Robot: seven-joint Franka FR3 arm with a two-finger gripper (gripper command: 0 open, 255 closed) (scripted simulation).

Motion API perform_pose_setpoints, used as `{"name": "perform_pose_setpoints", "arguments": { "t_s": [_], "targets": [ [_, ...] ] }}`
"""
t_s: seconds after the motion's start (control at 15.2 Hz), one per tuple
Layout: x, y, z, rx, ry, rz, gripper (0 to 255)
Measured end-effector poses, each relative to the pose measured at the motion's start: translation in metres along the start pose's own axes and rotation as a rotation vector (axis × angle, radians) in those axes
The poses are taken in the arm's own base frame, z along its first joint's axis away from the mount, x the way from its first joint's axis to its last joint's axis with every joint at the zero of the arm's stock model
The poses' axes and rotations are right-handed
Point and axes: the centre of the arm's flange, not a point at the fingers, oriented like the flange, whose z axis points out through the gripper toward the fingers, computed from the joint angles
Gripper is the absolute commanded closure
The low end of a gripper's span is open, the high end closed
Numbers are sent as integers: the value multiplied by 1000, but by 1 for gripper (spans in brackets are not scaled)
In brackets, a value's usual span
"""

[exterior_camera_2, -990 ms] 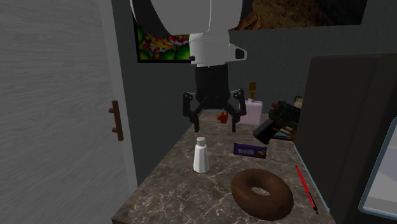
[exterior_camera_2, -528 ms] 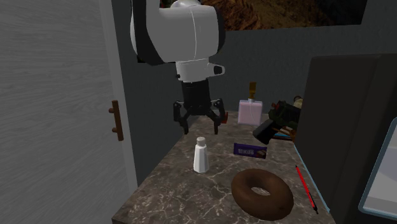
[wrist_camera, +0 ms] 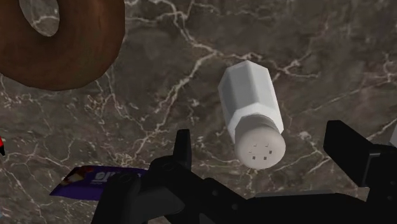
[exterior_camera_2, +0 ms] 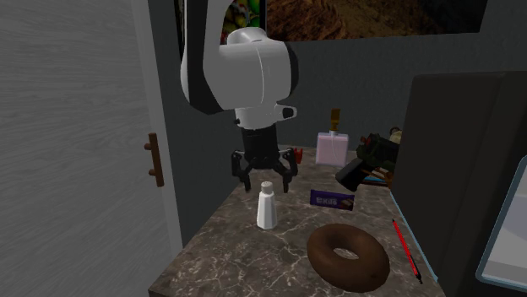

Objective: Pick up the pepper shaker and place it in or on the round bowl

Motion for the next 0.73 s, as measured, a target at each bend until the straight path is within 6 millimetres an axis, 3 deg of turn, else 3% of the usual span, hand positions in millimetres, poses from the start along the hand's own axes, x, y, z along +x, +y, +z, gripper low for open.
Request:
{"name": "perform_pose_setpoints", "arguments": {
  "t_s": [0.4,0.46,0.73],
  "targets": [
    [0,-1,4,0,0,0,0],
    [0,-1,4,0,0,0,255],
    [0,-1,4,0,1,0,255]
  ]
}}
